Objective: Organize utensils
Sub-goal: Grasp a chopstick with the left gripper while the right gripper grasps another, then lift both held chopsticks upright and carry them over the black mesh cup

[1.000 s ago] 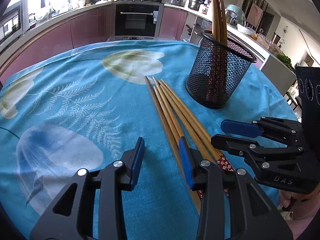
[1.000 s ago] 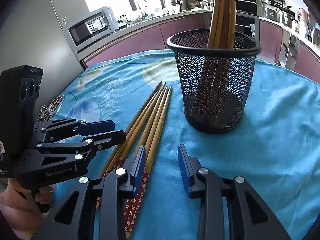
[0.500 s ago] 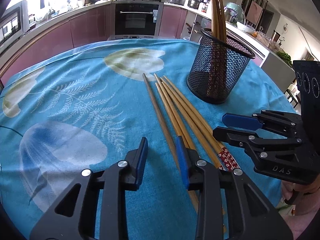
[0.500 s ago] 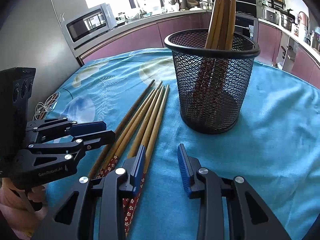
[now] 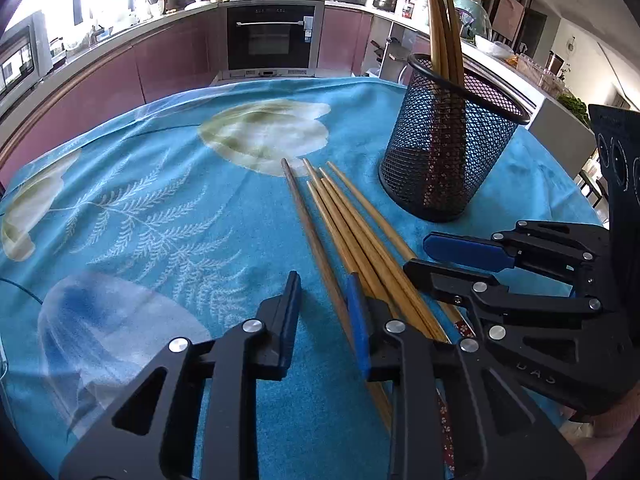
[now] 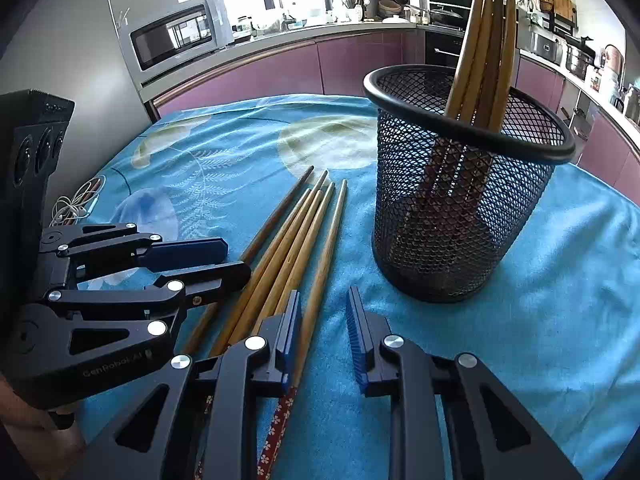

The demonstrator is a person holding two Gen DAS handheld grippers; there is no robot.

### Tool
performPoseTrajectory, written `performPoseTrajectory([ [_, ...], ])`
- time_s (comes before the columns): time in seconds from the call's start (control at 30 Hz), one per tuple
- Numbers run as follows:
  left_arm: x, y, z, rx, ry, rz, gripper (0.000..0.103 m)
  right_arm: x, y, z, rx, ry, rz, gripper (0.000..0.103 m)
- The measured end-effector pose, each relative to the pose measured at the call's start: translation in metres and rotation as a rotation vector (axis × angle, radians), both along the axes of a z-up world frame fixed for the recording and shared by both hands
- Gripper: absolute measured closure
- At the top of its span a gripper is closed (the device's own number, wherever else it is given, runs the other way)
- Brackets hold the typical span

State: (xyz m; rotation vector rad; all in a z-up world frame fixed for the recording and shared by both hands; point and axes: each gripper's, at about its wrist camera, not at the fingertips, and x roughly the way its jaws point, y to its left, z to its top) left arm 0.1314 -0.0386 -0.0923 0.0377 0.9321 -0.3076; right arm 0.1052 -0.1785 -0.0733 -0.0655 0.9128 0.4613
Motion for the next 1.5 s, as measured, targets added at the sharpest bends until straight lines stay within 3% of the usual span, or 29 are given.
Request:
performPoseTrajectory([
  [0.07, 0.002, -0.001, 0.000, -0.003, -0.001, 0.009, 0.082, 0.002, -0.003, -0.001, 0.023, 0.012, -0.008, 0.094],
  [0.17, 0.002, 0.000, 0.000, -0.031, 0.005, 0.020, 0.092, 0.004, -0.009, -0.001, 0.068, 0.032, -0.022, 0.097],
  [0.47, -0.006, 0.009, 0.002, -0.082, 0.009, 0.059, 0.095, -0.002, -0.020, 0.005, 0.162, 0.041, -0.016, 0.097],
  [0.73, -0.025, 0.012, 0.005, -0.137, 0.022, 0.002, 0.095, -0.013, -0.017, 0.008, 0.183, 0.056, 0.051, 0.097],
  [1.23, -0.020, 0.000, -0.002, -0.035, 0.037, -0.065, 0.093, -0.010, -0.011, -0.002, 0.120, 0.084, 0.073, 0.096],
  [1.5, -0.018, -0.001, -0.002, -0.035, 0.034, -0.049, 0.095, -0.013, -0.014, 0.002, 0.143, 0.072, 0.080, 0.097],
])
